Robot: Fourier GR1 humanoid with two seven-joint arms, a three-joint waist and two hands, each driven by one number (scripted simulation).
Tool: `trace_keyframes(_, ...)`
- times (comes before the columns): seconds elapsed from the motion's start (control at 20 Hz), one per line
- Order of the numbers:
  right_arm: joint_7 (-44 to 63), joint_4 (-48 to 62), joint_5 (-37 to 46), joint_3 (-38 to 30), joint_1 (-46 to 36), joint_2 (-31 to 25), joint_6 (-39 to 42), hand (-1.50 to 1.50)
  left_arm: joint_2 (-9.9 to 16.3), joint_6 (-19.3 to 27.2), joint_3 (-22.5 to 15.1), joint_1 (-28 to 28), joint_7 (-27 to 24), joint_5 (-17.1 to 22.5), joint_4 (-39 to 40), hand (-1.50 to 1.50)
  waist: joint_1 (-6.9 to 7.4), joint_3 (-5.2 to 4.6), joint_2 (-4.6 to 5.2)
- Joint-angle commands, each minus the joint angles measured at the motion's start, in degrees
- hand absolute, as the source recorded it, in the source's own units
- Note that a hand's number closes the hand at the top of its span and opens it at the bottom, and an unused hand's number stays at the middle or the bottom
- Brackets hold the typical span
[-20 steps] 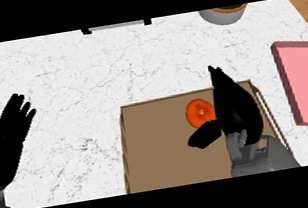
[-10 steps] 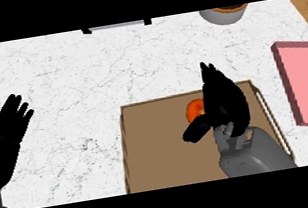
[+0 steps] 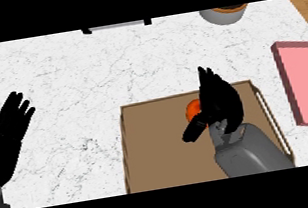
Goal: Pick the squash from the tray and place it in the cardboard box
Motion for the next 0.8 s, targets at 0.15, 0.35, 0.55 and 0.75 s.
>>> trace_keyframes(0.15, 9.96, 2.32, 0.09, -1.78, -0.22, 0.71, 3.02, -1.50, -0.93, -0.39, 0.97, 2.29, -1.31, -1.15, -0.75, 0.00, -0.06, 0.00, -0.07)
trace_keyframes(0.35, 6.22, 6.08, 1.11, -2.72, -0.18, 0.71, 1.74, -1.50, -1.20, -1.47, 1.22, 2.16, -1.55, -1.94, 0.50, 0.00, -0.12, 0.01, 0.01)
trace_keyframes(0.55, 10.52, 8.20, -2.45, 1.24, -2.30, 0.71, -0.55, -1.50, -0.67, -2.38, 2.54, -2.57, 0.71, -1.00, 2.94, 0.00, -0.04, 0.00, 0.09)
trace_keyframes(0.75, 7.47, 8.36, -2.64, -1.15, -0.60, 0.71, 1.16, -1.50, -1.83, -2.55, 2.83, -2.55, -0.87, -2.32, 4.58, 0.00, -0.43, -0.01, 0.10)
